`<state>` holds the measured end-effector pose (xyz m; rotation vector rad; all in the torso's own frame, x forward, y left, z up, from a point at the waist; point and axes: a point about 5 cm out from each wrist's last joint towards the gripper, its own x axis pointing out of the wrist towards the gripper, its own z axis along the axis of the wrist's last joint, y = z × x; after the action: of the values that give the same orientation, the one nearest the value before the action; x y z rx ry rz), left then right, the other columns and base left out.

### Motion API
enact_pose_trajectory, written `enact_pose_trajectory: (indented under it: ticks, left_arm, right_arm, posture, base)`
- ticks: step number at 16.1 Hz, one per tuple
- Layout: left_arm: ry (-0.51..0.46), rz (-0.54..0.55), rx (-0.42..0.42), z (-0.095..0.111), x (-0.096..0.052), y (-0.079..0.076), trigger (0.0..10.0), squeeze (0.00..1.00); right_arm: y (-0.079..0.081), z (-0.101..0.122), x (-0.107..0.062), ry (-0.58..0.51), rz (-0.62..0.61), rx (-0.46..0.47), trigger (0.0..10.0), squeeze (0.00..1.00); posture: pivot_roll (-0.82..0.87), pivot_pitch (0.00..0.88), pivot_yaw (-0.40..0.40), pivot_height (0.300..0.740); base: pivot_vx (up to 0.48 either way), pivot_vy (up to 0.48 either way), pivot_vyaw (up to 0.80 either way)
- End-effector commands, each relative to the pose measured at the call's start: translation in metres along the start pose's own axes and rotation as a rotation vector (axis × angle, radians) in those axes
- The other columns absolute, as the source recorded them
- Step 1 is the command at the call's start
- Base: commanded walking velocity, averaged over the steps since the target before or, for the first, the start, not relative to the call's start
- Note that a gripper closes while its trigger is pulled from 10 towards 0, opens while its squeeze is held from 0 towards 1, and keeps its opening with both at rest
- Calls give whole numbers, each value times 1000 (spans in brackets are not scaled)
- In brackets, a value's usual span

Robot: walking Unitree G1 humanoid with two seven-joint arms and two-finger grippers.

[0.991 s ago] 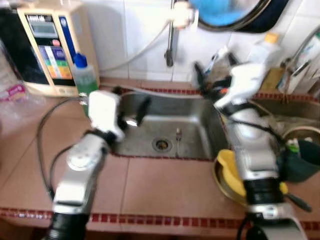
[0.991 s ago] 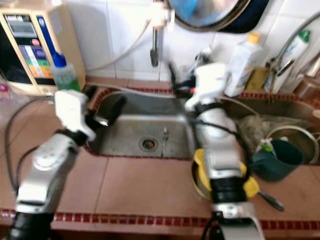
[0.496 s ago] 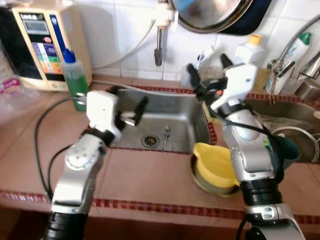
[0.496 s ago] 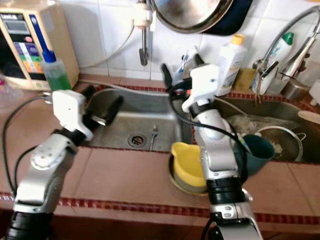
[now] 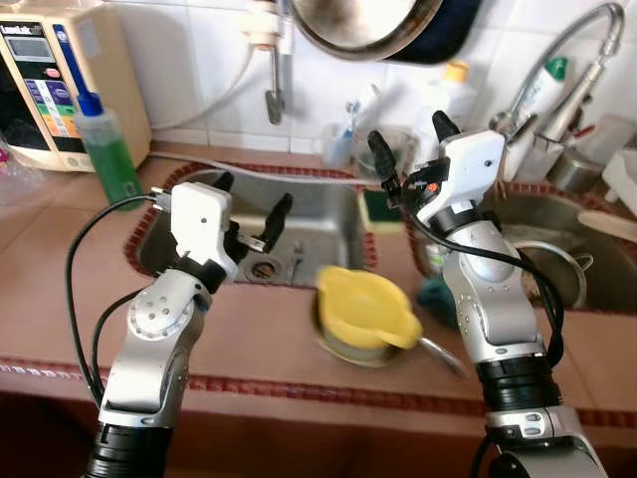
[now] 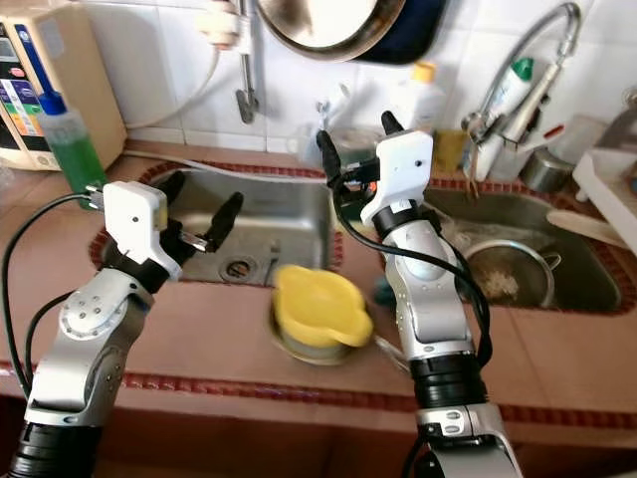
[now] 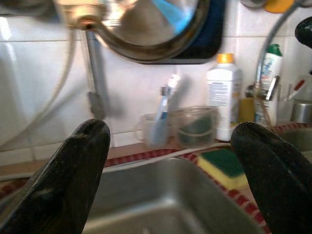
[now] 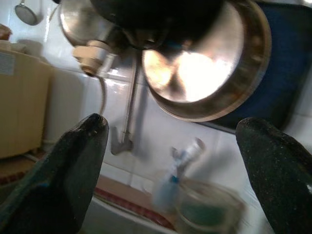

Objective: Kitchen organization

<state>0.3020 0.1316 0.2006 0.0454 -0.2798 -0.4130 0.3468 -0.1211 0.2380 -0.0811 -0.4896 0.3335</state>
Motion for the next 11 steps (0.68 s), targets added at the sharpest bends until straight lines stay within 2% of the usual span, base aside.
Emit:
enact_pose_trajectory:
  ticks: [1,4,7,11]
  left_arm:
    - [-10,-29,-2,2,3,-7,10000,0]
    - [-11,-32,-2,2,3,-8,10000,0]
    - [-29,-56,-56,4,2,-10,10000,0]
    - [-21,-117,-68,3,-3,-17,10000,0]
  right_arm:
    - [-7,2,-2,-7,-14,-10,10000,0]
    - [-6,2,-2,-7,-6,-11,10000,0]
    - [-1,2,-5,-9,62,-8,10000,0]
    - [2,-4,-17,29,162,-17,10000,0]
  posture:
    - [-49,0,-27,740]
    - [-49,0,-28,740]
    - [-50,0,-32,740]
    - [-54,0,-35,740]
  base:
    - [0,-360,0]
    - [0,-356,0]
    - [0,0,0]
    - [0,0,0]
